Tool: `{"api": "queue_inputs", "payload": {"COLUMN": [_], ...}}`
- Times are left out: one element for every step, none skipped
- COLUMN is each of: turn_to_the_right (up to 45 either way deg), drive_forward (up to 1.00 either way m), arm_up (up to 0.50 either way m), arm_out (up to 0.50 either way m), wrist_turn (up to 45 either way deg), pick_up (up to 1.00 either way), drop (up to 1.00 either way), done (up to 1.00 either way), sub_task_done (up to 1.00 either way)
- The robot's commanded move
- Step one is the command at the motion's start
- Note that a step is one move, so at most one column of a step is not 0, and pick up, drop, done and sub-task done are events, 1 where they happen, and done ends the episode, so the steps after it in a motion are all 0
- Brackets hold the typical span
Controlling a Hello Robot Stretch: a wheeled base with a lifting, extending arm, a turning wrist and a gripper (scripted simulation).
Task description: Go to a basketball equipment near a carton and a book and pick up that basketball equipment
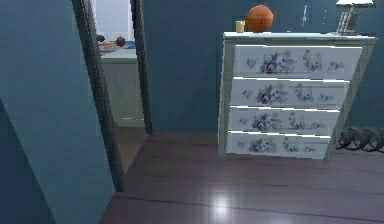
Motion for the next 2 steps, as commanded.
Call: {"api": "queue_inputs", "payload": {"turn_to_the_right": [-12.0, 0.0], "drive_forward": [0.00, 0.25], "arm_up": [0.00, 0.00], "arm_out": [0.00, 0.00], "wrist_turn": [0.0, 0.0], "pick_up": [0.00, 0.00], "drop": [0.00, 0.00], "done": [0.00, 0.00], "sub_task_done": [0.00, 0.00]}}
